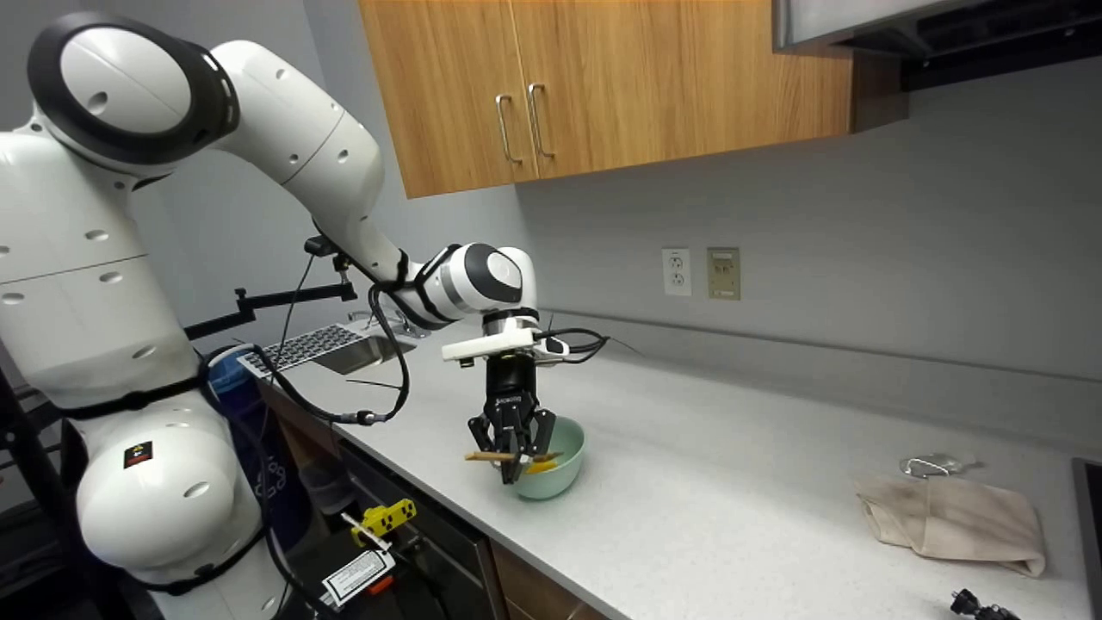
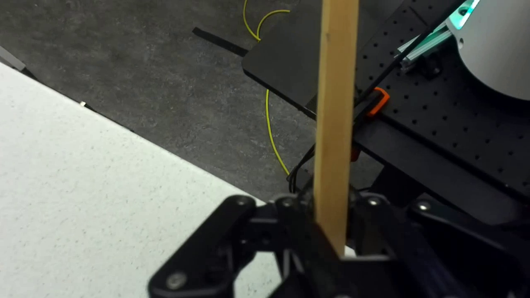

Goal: Mix in the bowl with the spatula

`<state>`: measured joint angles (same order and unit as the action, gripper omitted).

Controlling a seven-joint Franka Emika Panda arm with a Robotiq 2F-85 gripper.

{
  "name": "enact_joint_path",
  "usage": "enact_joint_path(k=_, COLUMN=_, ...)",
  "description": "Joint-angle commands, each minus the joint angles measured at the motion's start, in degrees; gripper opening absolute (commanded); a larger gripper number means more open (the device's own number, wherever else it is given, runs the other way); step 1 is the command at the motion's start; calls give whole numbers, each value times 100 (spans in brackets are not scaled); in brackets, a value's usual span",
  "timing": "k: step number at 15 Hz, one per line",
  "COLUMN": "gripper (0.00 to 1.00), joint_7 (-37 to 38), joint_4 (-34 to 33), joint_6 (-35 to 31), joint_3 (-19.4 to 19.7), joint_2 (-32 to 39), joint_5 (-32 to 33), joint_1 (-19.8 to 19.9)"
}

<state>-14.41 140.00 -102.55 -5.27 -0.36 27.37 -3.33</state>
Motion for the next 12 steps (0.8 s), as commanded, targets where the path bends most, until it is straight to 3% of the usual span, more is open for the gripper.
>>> enact_joint_path(k=1, gripper=2, joint_7=-72, joint_4=-363, joint_6=549, joint_3=-3, joint_2=303, joint_5=-59, joint_1=-76)
enact_joint_path(k=6, gripper=2, joint_7=-90, joint_4=-533, joint_6=839, joint_3=-34, joint_2=514, joint_5=-119, joint_1=-107)
enact_joint_path(k=12, gripper=2, joint_7=-144, joint_4=-814, joint_6=570, joint_3=-63, joint_2=895, joint_5=-578, joint_1=-110)
